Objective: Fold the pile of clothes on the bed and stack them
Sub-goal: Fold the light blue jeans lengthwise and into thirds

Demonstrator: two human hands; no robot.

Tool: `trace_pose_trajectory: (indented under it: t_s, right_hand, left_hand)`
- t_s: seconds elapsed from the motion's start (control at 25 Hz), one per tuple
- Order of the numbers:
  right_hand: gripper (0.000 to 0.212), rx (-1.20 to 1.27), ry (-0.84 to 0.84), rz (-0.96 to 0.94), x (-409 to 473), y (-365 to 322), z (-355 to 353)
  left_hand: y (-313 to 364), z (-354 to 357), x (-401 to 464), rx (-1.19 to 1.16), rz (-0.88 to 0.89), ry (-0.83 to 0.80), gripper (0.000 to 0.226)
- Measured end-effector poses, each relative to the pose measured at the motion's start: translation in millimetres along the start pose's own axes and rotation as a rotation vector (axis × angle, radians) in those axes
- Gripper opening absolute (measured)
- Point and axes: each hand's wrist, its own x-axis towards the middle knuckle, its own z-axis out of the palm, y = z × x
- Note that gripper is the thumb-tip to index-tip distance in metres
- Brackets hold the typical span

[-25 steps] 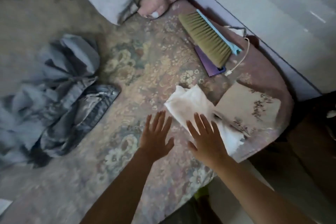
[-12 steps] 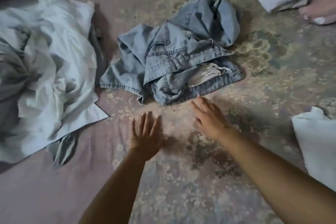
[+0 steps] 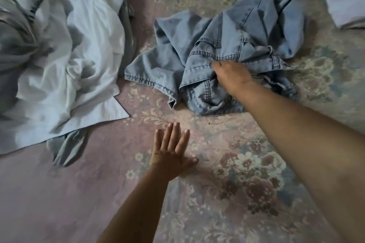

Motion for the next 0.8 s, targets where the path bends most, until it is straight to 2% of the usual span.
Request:
trace_pose_trajectory:
  t_s: [0.12,0.24,0.32,0.4,0.52,0.6,0.72,0.8]
  right_hand:
    - [0.028,0.137,-0.027,-0.018,-8,9,-20]
    - [0.025,0.381,-0.073,0.077,-20,19,-51]
    - [0.021,0.574,-0.048,0.128,-29,29,-80]
    - [0.020,0.770,-0.002,0.203,-42,36,-115]
    - [0.021,0.869,0.034,0.281,-58,45,-167]
    - [0.020,0.852,0.058,0.281,-71,52,-212]
    - [0.018,0.813,0.144,0.323,-100,63,-293]
    - [0.016,0.861,0.201,0.334,-126,67,-343]
  left_hand:
    - [4,-11,3,-0.010,-0.050,-0.081,0.087]
    - [9,-27,4,0.109,-0.066,-0.182,0.090]
    - [17,-43,-3,0.049,-0.074,-0.174,0.078]
    - [25,-71,-11,-0.044,-0.107,-0.248,0.066]
    - [38,-131,-8,-0.128,-0.250,-0.159,0.072]
    - [48,-178,3,-0.283,-0.333,-0.100,0.068]
    - [71,-255,18,-0.543,-0.224,0.073,0.066]
    - [85,-300,26,-0.626,-0.173,0.116,0.067]
